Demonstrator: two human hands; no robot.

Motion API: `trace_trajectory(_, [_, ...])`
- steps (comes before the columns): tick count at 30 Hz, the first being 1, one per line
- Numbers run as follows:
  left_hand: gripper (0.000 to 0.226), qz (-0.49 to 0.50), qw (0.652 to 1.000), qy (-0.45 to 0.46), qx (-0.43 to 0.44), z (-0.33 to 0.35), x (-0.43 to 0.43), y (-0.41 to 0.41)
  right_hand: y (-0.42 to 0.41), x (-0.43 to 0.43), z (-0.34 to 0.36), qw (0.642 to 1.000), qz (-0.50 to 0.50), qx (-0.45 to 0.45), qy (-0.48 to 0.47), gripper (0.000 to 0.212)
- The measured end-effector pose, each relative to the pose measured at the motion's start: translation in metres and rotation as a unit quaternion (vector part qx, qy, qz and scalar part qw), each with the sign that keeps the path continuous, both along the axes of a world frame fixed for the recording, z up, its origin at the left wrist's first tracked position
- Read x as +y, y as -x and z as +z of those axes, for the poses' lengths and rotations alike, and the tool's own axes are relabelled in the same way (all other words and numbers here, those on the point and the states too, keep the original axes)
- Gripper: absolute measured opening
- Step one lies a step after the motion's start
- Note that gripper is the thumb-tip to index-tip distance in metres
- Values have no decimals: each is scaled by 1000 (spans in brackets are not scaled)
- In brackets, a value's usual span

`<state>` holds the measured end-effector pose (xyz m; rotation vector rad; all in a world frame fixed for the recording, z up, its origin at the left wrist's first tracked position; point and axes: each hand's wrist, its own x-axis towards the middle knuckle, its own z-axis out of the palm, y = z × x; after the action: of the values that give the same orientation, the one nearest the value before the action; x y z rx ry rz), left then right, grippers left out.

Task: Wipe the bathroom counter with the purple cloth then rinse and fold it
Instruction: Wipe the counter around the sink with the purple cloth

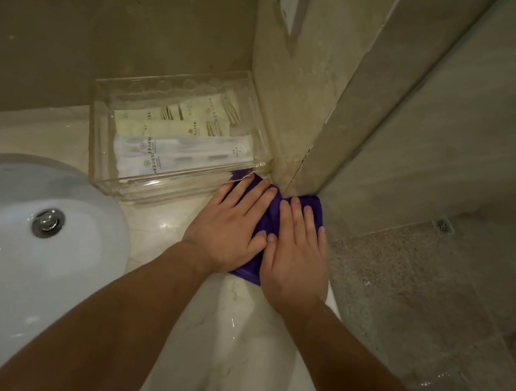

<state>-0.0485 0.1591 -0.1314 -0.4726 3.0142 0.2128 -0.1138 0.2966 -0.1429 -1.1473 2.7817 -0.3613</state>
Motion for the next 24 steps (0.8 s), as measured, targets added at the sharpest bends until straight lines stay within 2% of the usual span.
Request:
trace_trajectory(4, [72,55,998,1,-6,-2,16,-6,7,9,2,999,42,2,0,60])
trace_trajectory(13, [70,188,982,-9,8,-2,59,-20,22,22,13,988,135,-24,-74,57])
trace_trajectory(24, [64,255,967,-21,4,-3,87,-34,17,32,16,980,179,-18,-91,56])
